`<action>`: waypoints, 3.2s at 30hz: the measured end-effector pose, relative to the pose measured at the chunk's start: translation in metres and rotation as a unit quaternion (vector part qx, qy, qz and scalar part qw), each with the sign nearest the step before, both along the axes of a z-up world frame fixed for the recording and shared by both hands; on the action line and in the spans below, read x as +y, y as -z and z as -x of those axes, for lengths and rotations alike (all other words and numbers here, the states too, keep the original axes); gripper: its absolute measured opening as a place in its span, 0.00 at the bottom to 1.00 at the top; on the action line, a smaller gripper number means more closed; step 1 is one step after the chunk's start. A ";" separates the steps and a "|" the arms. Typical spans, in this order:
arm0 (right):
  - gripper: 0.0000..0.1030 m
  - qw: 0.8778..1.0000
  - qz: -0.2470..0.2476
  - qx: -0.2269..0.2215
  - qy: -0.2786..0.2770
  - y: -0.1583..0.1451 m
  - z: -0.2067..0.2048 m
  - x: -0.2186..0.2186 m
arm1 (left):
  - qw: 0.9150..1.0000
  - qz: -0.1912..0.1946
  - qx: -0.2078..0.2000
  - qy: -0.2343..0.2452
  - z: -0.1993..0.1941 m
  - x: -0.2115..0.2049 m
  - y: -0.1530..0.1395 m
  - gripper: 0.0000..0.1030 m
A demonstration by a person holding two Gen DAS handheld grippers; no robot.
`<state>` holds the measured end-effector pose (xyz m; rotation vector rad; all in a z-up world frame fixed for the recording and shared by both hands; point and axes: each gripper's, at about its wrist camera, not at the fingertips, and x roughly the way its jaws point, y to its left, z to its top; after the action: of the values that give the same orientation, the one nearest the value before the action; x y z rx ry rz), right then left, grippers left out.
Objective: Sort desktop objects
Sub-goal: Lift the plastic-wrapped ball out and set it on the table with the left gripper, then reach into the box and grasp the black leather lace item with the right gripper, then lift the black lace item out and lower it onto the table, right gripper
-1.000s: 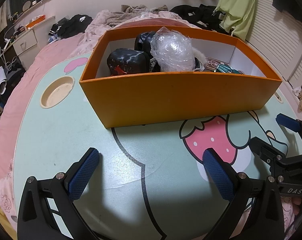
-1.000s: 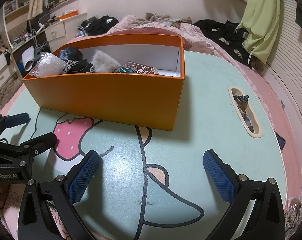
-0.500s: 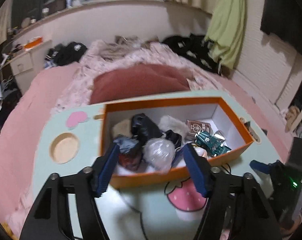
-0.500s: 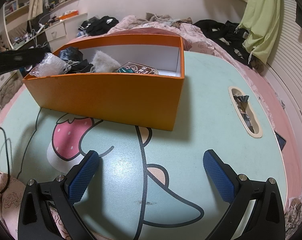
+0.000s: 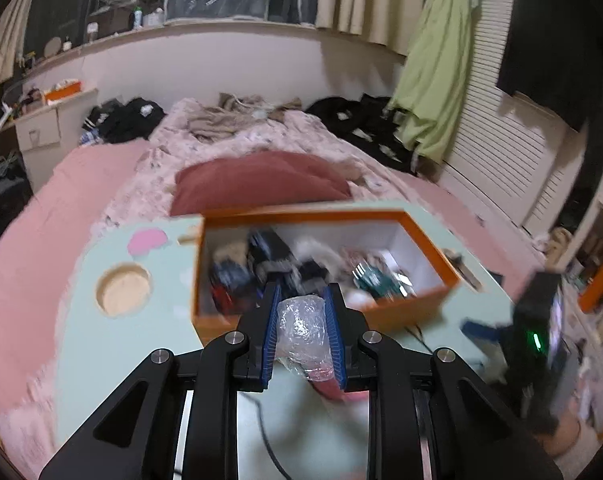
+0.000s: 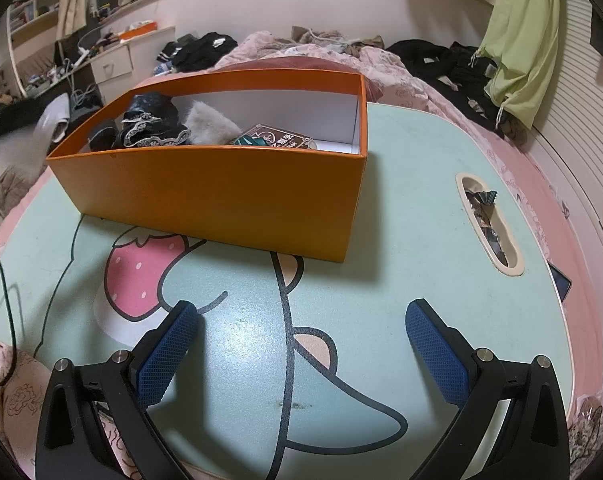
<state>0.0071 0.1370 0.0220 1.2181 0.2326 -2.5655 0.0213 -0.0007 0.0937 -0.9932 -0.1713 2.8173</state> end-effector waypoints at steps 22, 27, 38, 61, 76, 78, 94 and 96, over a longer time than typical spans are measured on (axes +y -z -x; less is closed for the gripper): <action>1.00 1.000 0.000 0.002 -0.001 0.002 0.001 0.000 | 0.989 0.080 -0.121 0.015 0.006 0.016 0.093 0.98; 1.00 1.000 -0.001 0.001 0.000 0.002 -0.002 0.001 | 0.989 0.075 -0.129 0.006 0.021 0.014 0.107 1.00; 0.94 0.997 0.070 0.022 -0.034 -0.011 -0.017 0.004 | 0.989 0.074 -0.128 0.005 0.028 0.015 0.113 1.00; 0.31 0.980 0.118 -0.087 -0.134 -0.035 0.098 -0.123 | 0.989 0.069 -0.127 0.002 0.034 0.009 0.113 1.00; 0.25 0.965 0.220 0.023 -0.138 -0.106 0.016 -0.030 | 0.990 0.069 -0.126 0.002 0.033 0.002 0.113 1.00; 0.25 0.972 0.197 0.008 -0.129 -0.090 0.005 -0.022 | 0.990 0.069 -0.126 0.002 0.035 0.002 0.114 1.00; 0.88 0.995 0.057 -0.003 -0.076 -0.005 -0.017 -0.005 | 0.990 0.068 -0.125 0.002 0.031 0.001 0.113 1.00; 0.94 0.997 0.006 0.020 -0.073 0.003 -0.023 -0.007 | 0.990 0.070 -0.125 0.002 0.031 0.001 0.113 1.00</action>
<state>0.0299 0.1296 0.0188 1.1043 0.3030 -2.4640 -0.0095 0.0001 -0.0197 -1.3756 0.0009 2.7223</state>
